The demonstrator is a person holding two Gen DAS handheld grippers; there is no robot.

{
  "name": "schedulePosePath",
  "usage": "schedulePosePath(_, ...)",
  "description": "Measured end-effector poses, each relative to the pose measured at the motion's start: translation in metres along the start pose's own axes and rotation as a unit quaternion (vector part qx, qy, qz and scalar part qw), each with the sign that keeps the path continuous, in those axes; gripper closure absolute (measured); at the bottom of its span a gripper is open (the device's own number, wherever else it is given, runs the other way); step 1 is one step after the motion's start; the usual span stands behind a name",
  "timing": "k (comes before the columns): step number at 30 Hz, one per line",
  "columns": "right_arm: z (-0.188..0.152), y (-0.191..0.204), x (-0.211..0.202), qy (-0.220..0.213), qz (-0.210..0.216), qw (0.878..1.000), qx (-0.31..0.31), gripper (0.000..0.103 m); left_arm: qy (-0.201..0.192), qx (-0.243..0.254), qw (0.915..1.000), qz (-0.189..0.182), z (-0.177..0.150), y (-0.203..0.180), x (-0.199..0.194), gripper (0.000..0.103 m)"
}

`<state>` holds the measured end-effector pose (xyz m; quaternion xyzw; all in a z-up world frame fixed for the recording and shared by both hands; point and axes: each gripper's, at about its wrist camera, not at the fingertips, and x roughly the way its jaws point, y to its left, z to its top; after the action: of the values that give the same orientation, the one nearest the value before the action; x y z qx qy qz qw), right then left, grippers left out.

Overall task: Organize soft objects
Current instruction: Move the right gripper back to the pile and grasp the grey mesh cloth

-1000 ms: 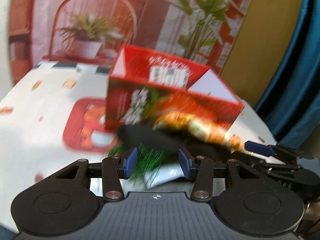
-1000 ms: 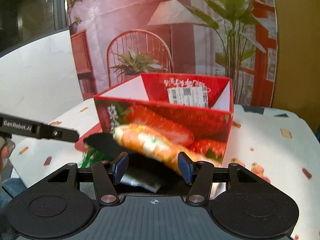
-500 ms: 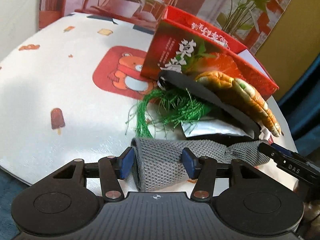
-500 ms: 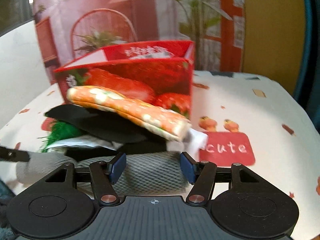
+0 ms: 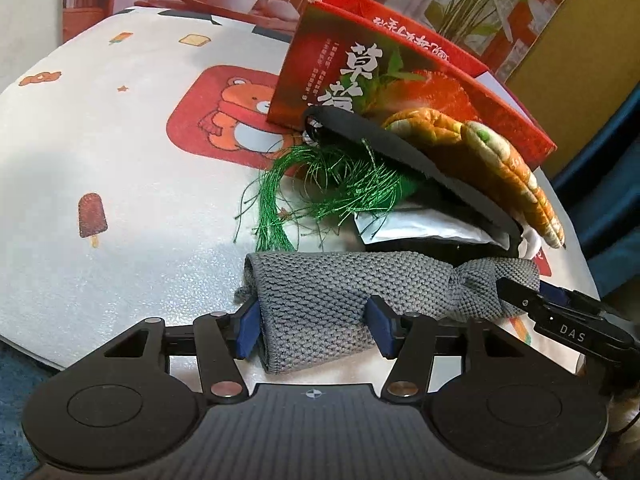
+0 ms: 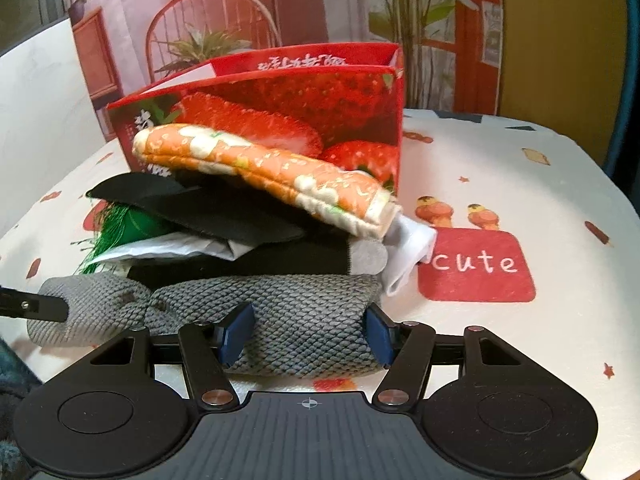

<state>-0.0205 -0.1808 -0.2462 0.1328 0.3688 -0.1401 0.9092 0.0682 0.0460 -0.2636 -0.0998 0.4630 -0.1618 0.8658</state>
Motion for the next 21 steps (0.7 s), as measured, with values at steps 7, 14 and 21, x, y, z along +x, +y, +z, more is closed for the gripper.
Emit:
schedulePosePath(7,-0.0002,0.0043,0.0008,0.005,0.012,1.0,-0.01,0.046,-0.005,0.025,0.9995,0.02,-0.0001,-0.0041,0.002,0.053)
schedulePosePath(14,-0.0003,0.004,0.0009,0.004,0.017,1.0,-0.012,0.048,-0.011,0.039,0.9982,0.045,0.0003,-0.0027,0.0031,0.077)
schedulePosePath(21,0.0008,0.0036,-0.0029,-0.004,0.025,1.0,-0.012,0.068,-0.025,0.021,0.998,0.055,-0.0006,0.0008,-0.0022,0.09)
